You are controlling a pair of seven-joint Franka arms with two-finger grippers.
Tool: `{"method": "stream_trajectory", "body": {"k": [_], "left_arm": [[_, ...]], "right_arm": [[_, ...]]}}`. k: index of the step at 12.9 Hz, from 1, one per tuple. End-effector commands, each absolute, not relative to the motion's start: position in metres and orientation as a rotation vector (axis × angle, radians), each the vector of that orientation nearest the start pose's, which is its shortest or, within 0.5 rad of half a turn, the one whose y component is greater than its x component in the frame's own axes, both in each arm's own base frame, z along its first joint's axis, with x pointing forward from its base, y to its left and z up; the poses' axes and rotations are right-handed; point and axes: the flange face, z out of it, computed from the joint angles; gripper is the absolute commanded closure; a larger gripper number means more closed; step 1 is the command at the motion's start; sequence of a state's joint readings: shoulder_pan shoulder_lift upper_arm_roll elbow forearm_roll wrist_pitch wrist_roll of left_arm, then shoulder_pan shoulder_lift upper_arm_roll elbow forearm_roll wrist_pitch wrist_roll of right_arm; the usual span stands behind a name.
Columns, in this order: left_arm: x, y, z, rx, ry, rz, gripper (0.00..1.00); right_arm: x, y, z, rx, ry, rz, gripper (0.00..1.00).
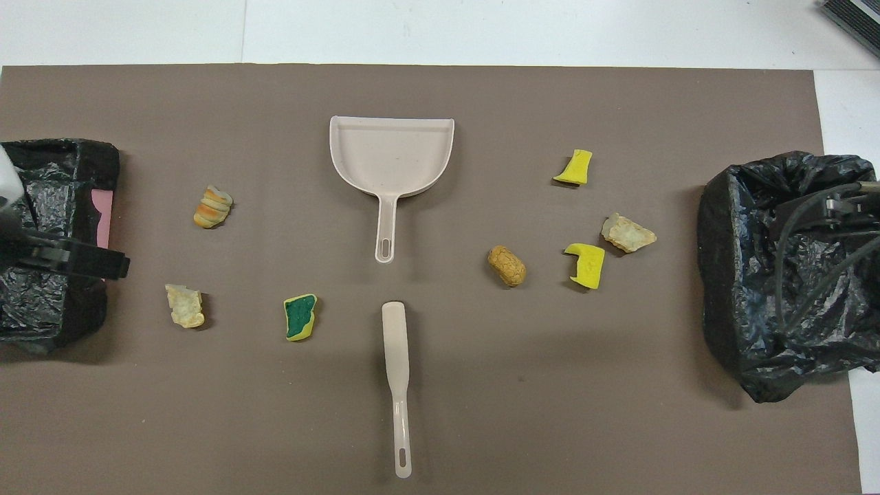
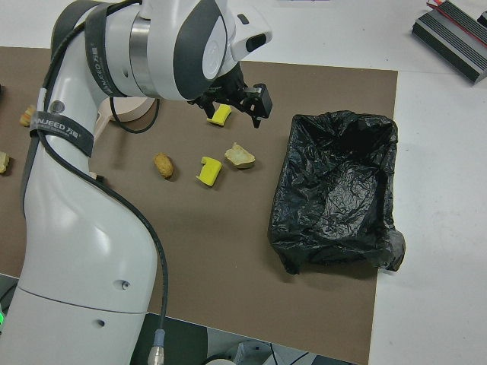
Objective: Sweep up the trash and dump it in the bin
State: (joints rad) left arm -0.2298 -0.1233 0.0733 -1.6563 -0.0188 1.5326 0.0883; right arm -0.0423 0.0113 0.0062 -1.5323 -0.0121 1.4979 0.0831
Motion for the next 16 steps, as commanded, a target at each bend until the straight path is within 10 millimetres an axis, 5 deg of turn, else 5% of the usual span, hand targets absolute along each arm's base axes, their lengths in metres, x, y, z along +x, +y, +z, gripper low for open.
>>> {"method": "stream_trajectory", "body": {"k": [1,4,8,12,16], "left_arm": [[0.476,-0.126,0.614,-3.159,0.366,0.010,0.00],[0.450,-0.189,0.563,-3.158,0.341,0.038,0.00],[0.406,-0.252,0.500,-3.165,0.329,0.017,0.00],[0.375,-0.295,0.452,-3.161,0.282,0.031,0.00],[0.334,-0.339,0.394,-3.132,0.249,0.076,0.00]], "right_arm": [[0.551,-0.015,0.625,-3.123,0.179,0.082,0.00],[0.567,0.008,0.606,-3.123,0.129,0.112,0.00],[0.602,0.072,0.565,-3.130,0.043,0.089,0.00],[0.631,0.157,0.521,-3.104,0.086,0.025,0.00],[0.636,0.259,0.495,-3.048,0.180,-0.059,0.00]]}}
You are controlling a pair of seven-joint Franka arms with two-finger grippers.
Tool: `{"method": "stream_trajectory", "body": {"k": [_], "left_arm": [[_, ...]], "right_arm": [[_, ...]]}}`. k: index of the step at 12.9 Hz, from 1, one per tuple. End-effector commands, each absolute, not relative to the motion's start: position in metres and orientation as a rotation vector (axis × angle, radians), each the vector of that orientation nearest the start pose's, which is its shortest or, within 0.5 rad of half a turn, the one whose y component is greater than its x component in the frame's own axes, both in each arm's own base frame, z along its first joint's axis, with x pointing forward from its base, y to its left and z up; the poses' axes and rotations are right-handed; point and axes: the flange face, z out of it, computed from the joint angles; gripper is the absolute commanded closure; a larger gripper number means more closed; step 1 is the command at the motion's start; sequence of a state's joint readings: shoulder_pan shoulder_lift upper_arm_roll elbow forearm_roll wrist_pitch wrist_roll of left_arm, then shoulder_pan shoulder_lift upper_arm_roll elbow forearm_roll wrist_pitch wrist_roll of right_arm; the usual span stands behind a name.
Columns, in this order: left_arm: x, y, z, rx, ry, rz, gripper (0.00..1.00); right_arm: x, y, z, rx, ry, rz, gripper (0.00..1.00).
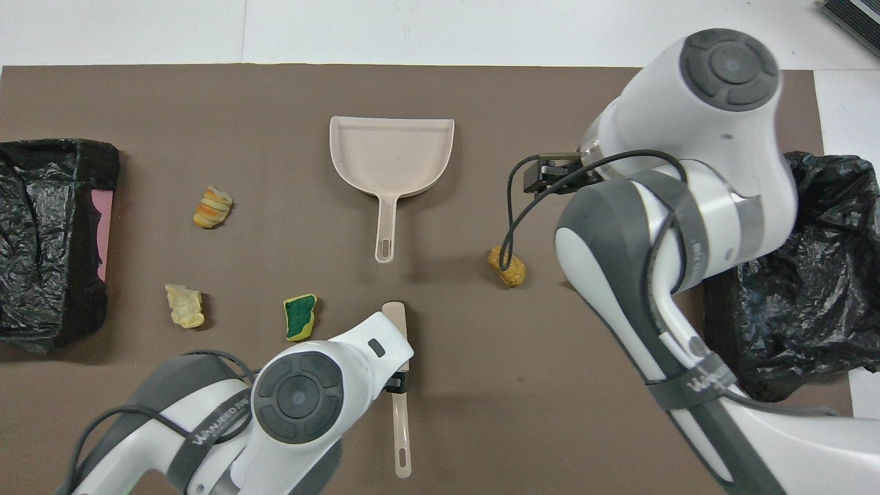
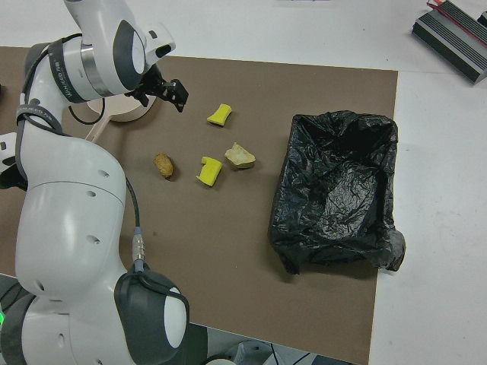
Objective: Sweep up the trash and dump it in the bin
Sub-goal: 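Grasp the dustpan handle with the right gripper while the left gripper reaches the brush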
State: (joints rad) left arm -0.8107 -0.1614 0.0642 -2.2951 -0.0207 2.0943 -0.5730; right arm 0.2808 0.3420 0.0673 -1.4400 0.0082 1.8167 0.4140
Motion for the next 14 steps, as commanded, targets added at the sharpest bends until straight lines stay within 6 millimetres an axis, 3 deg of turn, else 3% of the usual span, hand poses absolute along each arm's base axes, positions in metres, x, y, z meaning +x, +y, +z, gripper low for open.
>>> {"method": "stream_trajectory", "body": {"k": [1,3,7,11,12,14], "left_arm": [[0.322,-0.347,0.386,-3.126,0.288,0.083,0.00],[0.297,-0.360,0.364,-3.120,0.333,0.115,0.00],[0.279,-0.360,0.348,-3.144,0.263,0.102,0.01],[0.271,-0.361,0.344,-3.172,0.217,0.179,0.13],[0.271,-0.361,0.343,-3.179,0.199,0.194,0.27],[0.271,-0.361,0.344,-3.183,0.184,0.209,0.68]], "right_arm": [[0.636,0.286,0.486,-3.020,0.248,-0.098,0.00],[0.632,0.325,0.467,-2.996,0.272,-0.126,0.00],[0.639,0.395,0.419,-2.985,0.312,-0.155,0.00],[0.636,0.428,0.378,-2.976,0.294,-0.185,0.00],[0.632,0.438,0.371,-2.978,0.273,-0.198,0.00],[0.627,0.445,0.358,-2.997,0.250,-0.193,0.00]]}}
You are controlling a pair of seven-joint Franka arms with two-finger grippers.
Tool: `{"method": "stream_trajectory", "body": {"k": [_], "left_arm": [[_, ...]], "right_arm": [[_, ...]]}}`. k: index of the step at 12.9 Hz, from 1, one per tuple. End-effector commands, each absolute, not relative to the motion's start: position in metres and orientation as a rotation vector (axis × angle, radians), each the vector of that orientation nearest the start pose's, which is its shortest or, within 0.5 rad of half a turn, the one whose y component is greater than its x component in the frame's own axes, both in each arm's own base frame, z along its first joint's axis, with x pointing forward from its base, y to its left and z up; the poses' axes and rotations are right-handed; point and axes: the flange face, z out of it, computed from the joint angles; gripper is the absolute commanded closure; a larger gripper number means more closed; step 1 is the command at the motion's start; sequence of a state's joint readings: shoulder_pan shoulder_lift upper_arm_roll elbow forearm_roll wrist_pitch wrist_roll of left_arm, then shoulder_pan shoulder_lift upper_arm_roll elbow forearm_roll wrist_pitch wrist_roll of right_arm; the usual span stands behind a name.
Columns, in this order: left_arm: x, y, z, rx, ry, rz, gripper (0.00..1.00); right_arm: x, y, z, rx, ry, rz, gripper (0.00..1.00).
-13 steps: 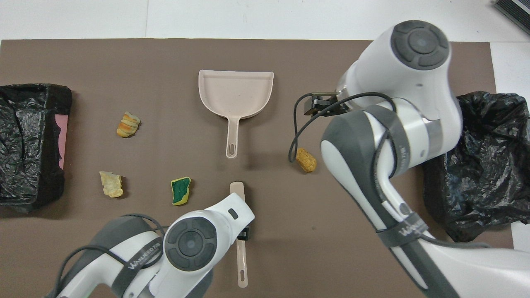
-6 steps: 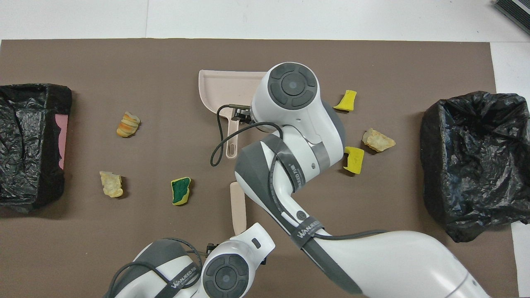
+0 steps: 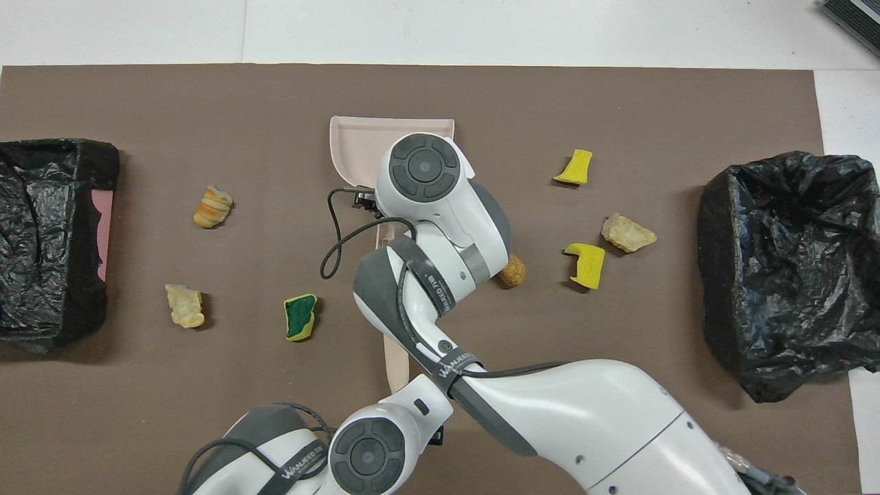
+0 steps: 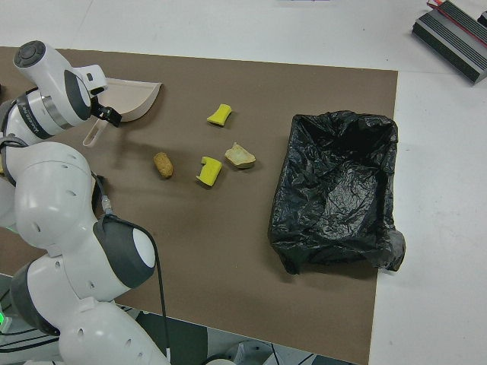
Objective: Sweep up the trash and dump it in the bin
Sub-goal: 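Grasp the dustpan handle with the right gripper while the left gripper reaches the brush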
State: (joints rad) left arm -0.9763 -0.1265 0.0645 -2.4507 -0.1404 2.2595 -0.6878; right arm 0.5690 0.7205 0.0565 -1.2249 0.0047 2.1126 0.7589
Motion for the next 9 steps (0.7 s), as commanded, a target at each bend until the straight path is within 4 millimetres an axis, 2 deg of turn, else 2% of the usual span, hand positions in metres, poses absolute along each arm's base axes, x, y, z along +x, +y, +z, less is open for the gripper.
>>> {"method": "stream_trajectory", "body": {"k": [1,3,5,6,9], "left_arm": [[0.273,-0.361,0.344,-3.184,0.182,0.209,0.86],[0.278,-0.362,0.346,-3.186,0.166,0.207,1.00],[0.284,-0.361,0.350,-3.185,0.165,0.210,1.00],[0.287,-0.355,0.350,-3.168,0.150,0.232,1.00],[0.321,-0.322,0.379,-3.137,0.083,0.270,1.00]], "right_arm": [[0.621,0.453,0.353,-3.003,0.239,-0.180,0.02],[0.618,0.455,0.350,-3.016,0.238,-0.163,0.33],[0.619,0.453,0.349,-3.019,0.240,-0.167,0.70],[0.620,0.452,0.350,-3.017,0.239,-0.174,0.99],[0.623,0.445,0.351,-3.029,0.220,-0.167,1.00]]}}
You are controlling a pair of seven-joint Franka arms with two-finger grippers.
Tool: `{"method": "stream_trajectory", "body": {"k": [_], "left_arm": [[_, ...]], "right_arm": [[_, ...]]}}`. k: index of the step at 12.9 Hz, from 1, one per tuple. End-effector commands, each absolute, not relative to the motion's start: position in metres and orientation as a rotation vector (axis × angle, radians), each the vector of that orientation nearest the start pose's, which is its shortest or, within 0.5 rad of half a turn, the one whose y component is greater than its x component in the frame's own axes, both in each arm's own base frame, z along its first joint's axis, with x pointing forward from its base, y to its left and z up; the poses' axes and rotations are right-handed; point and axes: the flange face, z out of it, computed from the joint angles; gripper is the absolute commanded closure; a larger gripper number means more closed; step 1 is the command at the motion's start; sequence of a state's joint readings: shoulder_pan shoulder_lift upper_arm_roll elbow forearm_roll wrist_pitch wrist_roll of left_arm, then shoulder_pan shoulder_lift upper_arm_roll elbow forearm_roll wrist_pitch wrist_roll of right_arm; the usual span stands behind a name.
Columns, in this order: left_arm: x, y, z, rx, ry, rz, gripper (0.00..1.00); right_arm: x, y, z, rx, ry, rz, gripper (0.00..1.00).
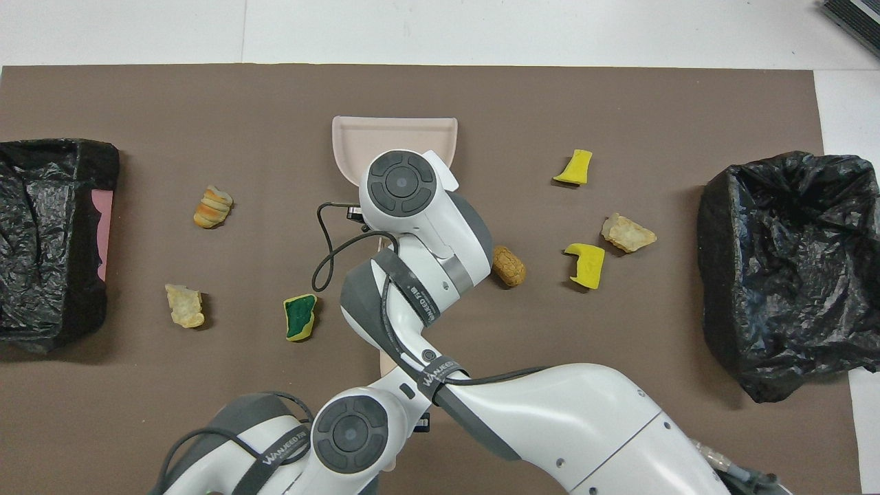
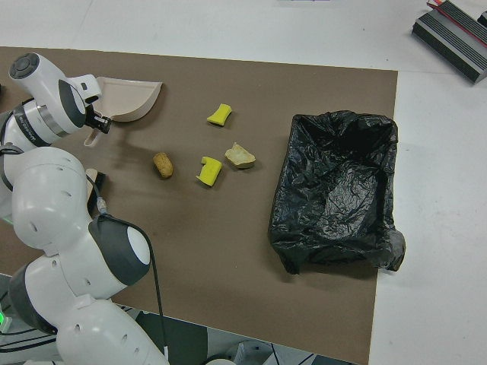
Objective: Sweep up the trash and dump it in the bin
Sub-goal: 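Grasp the dustpan handle with the right gripper while the left gripper reaches the brush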
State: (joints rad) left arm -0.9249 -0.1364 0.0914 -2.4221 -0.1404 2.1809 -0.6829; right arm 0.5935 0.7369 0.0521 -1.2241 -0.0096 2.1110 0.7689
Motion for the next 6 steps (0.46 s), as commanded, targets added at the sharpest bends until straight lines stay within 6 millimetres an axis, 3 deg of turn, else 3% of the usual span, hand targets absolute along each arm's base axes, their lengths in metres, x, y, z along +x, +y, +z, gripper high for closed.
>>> {"method": "stream_trajectory", "body": {"k": [1,4,6], "left_arm": [[0.333,-0.303,0.388,-3.133,0.052,0.258,1.00],[0.367,-0.244,0.411,-3.121,-0.079,0.198,1.00],[0.387,-0.202,0.414,-3.091,-0.115,0.180,1.00]], "right_arm": [[0.627,0.438,0.361,-3.025,0.194,-0.178,1.00],[0.640,0.406,0.403,-3.024,0.123,-0.208,1.00],[0.640,0.384,0.428,-3.018,-0.006,-0.224,1.00]]}}
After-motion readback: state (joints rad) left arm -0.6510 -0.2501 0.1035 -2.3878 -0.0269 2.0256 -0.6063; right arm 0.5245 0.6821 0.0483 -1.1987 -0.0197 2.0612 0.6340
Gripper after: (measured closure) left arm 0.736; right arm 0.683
